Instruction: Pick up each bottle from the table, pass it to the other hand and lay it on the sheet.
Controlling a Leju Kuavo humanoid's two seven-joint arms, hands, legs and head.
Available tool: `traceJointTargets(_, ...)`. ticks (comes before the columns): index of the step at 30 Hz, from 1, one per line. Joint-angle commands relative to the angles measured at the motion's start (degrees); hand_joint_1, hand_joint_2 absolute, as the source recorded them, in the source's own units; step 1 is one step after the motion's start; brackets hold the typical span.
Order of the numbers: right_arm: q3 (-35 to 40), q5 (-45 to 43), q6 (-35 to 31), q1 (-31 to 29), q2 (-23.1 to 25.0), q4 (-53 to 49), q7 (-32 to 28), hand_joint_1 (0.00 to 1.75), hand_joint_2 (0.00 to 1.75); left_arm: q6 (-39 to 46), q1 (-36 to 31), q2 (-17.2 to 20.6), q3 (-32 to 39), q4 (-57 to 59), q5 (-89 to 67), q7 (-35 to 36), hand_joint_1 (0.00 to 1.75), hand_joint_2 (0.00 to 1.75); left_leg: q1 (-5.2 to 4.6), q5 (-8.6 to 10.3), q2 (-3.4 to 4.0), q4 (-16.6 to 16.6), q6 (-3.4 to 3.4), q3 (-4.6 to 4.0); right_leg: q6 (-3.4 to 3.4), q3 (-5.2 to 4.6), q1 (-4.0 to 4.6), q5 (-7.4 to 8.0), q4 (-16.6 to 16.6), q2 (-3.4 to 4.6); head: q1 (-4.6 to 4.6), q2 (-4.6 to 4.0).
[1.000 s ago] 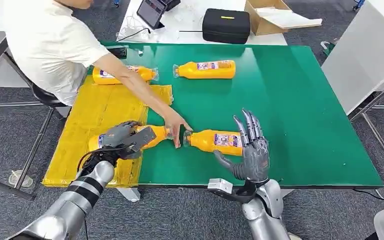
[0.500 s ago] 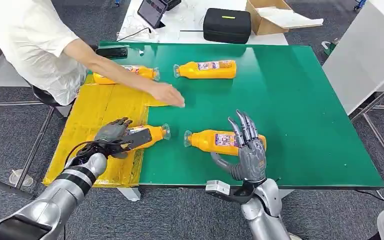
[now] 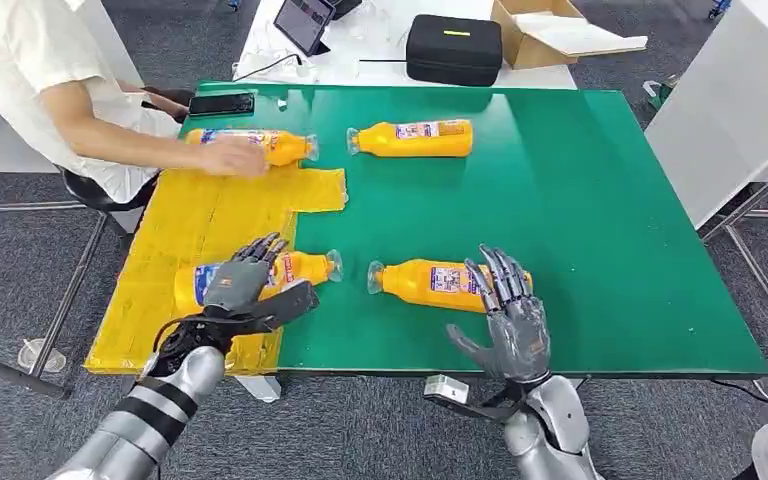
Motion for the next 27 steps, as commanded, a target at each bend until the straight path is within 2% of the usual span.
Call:
traceJointTargets(1,-5.19,-0.73,-0.07,-3.81,-3.33,9.77,0.16,0.00,1.75,-1.21,7.13,6.48,-3.87,-14.64,2.81,-1.17,0.00,1.75,0.03,-0.16,0.19,-0.04,0.02,0.39,-0.12,0.35,0.06,-0.10,-0.07,0.10,0.00,0.02)
traceJointTargets(2,-5.52,1.21,-0.07,-4.07,-3.72,9.43,1.05,0.00,1.75,-1.25,7.25,6.70,-4.02,-14.70,2.81,-1.18,0.00,1.75,0.04,-0.12,0.16,-0.03,0.02,0.29,-0.09,0.27,0.07,-0.06,-0.07,0.09,0.00,0.00)
traceJointTargets(3,-5.31,-0.63,-0.07,-4.57,-3.90,10.20,0.62,0.00,1.75,-1.32,7.30,6.92,-4.23,-14.63,2.82,-1.21,0.00,1.75,0.05,-0.28,0.23,-0.02,0.05,0.64,-0.18,0.61,0.11,-0.20,-0.07,0.09,0.00,0.00)
traceJointTargets(5,-5.38,-0.48,-0.07,-5.04,-4.12,10.99,1.02,0.00,1.75,-1.10,7.49,7.06,-4.36,-14.69,3.28,-1.94,0.00,1.75,0.02,-0.07,0.13,-0.02,0.03,0.18,-0.06,0.15,0.04,-0.03,-0.04,0.07,0.00,0.00)
traceJointTargets(7,-5.35,0.18,-0.07,-5.40,-4.59,11.53,2.51,0.00,1.75,-0.55,7.90,6.71,-4.11,-15.13,3.64,-2.26,0.00,1.75,0.01,-0.06,0.12,-0.03,0.02,0.20,-0.07,0.18,0.03,-0.03,-0.04,0.05,0.00,0.00)
traceJointTargets(8,-4.35,2.22,-0.07,-6.45,-5.65,15.09,6.61,0.00,1.75,0.32,8.47,6.36,-3.73,-15.83,3.82,-2.52,0.00,1.75,0.03,-0.13,0.13,-0.02,0.03,0.36,-0.11,0.35,0.06,-0.09,-0.05,0.04,0.02,0.00)
traceJointTargets(9,-0.71,2.60,2.61,-7.84,-8.30,18.37,13.26,0.00,1.75,1.06,9.60,5.91,-2.99,-16.92,3.80,-2.50,0.00,1.75,0.03,-0.07,0.10,-0.04,0.02,0.22,-0.08,0.21,0.05,-0.03,-0.06,0.04,0.00,0.00)
traceJointTargets(10,2.02,4.37,1.45,-8.82,-10.58,20.13,15.49,0.00,1.75,1.45,10.25,5.45,-2.72,-17.80,3.96,-2.69,0.00,1.75,0.02,-0.12,0.11,-0.01,0.03,0.32,-0.10,0.31,0.05,-0.09,-0.04,0.03,0.00,0.00)
traceJointTargets(11,3.06,2.40,1.01,-10.08,-11.62,22.29,16.32,0.00,1.75,1.43,10.44,4.96,-2.97,-18.40,3.99,-2.66,0.00,1.75,0.04,-0.20,0.28,-0.03,0.07,0.54,-0.12,0.50,0.08,-0.09,-0.12,0.17,0.00,0.00)
traceJointTargets(12,3.17,2.12,0.89,-10.24,-11.78,22.60,16.22,0.00,1.75,1.49,10.44,4.83,-3.04,-18.48,3.96,-2.57,0.00,1.75,0.04,-0.09,0.18,-0.03,0.05,0.25,-0.05,0.26,0.07,0.00,-0.11,0.12,0.02,0.00)
traceJointTargets(16,3.50,1.84,0.64,-10.34,-11.72,22.88,16.14,0.00,1.75,1.47,10.21,4.91,-3.07,-18.33,3.96,-2.58,0.00,1.75,0.01,-0.02,-0.01,-0.03,0.06,0.15,-0.05,0.19,0.03,-0.03,-0.07,-0.05,0.02,0.00)
traceJointTargets(19,3.50,1.84,0.64,-10.34,-11.72,22.88,16.14,0.00,1.75,1.47,10.21,4.91,-3.07,-18.33,3.96,-2.58,0.00,1.75,0.03,-0.06,0.07,-0.02,0.03,0.18,-0.08,0.20,0.06,-0.03,-0.06,0.03,0.02,0.00)
traceJointTargets(20,3.50,1.84,0.64,-10.34,-11.72,22.88,16.14,0.00,1.75,1.47,10.21,4.91,-3.07,-18.33,3.96,-2.58,0.00,1.75,0.04,-0.22,0.16,-0.01,0.04,0.55,-0.18,0.55,0.09,-0.17,-0.05,0.04,0.00,0.00)
traceJointTargets(21,3.50,1.84,0.64,-10.34,-11.72,22.88,16.14,0.00,1.75,1.47,10.21,4.91,-3.07,-18.33,3.96,-2.58,0.00,1.75,0.00,-0.10,0.08,-0.03,0.04,0.29,-0.11,0.29,0.04,-0.08,-0.04,0.02,0.00,0.00)
traceJointTargets(22,4.50,1.92,2.85,-10.89,-12.18,23.82,18.50,0.00,1.75,2.03,10.33,4.70,-2.94,-18.36,3.89,-3.01,0.00,1.75,0.03,-0.17,0.08,-0.02,0.04,0.46,-0.16,0.46,0.07,-0.15,-0.03,-0.01,0.00,0.02)
traceJointTargets(23,5.50,2.92,4.16,-11.87,-13.13,25.01,20.00,0.00,1.75,2.49,10.46,4.33,-3.08,-18.68,3.90,-3.60,0.00,1.75,0.03,-0.03,0.01,-0.03,0.04,0.14,-0.06,0.16,0.05,-0.03,-0.05,-0.03,-0.02,0.00)
traceJointTargets(24,5.83,3.57,5.87,-14.41,-13.94,29.25,23.10,0.00,1.75,2.68,11.17,3.09,-2.80,-19.68,5.91,-5.39,0.00,1.75,0.01,-0.09,0.05,-0.01,0.06,0.29,-0.08,0.29,0.05,-0.09,-0.03,-0.03,0.00,0.00)
traceJointTargets(27,5.63,1.66,4.02,-20.06,-14.21,38.82,21.46,0.00,1.75,1.44,12.88,-0.08,-3.63,-21.38,12.38,-8.52,0.00,1.75,0.00,-0.10,0.18,0.02,0.11,0.27,-0.03,0.27,0.03,-0.04,-0.05,0.11,0.00,0.00)
